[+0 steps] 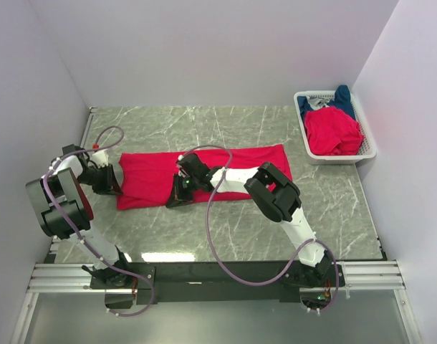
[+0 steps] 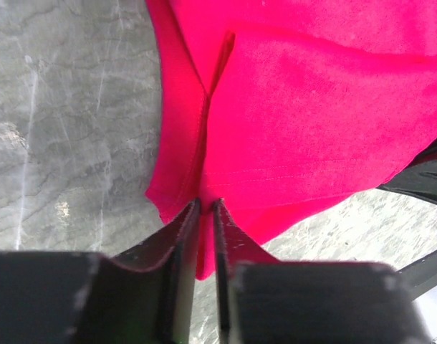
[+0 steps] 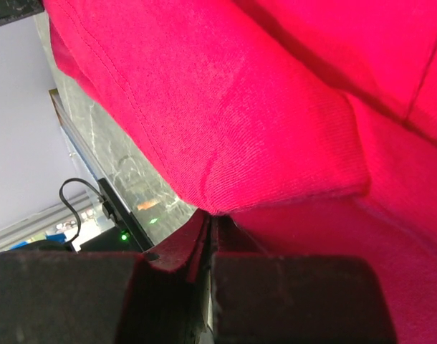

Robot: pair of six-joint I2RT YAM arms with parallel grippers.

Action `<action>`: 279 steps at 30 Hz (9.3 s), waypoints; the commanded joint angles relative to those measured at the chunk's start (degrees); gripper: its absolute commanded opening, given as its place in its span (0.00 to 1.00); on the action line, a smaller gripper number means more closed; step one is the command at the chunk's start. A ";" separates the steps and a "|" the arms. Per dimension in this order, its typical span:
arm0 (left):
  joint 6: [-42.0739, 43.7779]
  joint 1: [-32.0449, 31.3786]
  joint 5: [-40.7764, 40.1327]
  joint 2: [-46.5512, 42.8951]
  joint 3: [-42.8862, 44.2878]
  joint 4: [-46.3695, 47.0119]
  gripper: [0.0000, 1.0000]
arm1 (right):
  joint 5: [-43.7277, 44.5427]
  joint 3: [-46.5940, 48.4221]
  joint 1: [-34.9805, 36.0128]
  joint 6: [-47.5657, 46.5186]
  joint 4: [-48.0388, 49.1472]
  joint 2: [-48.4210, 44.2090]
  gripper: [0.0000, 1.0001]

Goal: Fold and stack the t-shirts
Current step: Fold the tshirt

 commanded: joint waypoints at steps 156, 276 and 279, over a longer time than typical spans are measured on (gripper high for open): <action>-13.76 -28.90 -15.76 -0.39 7.62 4.60 0.38 | 23.17 10.90 -34.57 -63.70 -48.24 -11.32 0.06; -22.65 -29.34 17.48 1.96 18.34 22.09 0.79 | -13.15 33.44 -32.47 -36.06 -33.02 -4.66 0.48; -15.98 -28.47 15.89 -6.86 14.39 20.42 0.96 | -3.94 26.94 -30.45 -43.99 -36.37 -17.93 0.59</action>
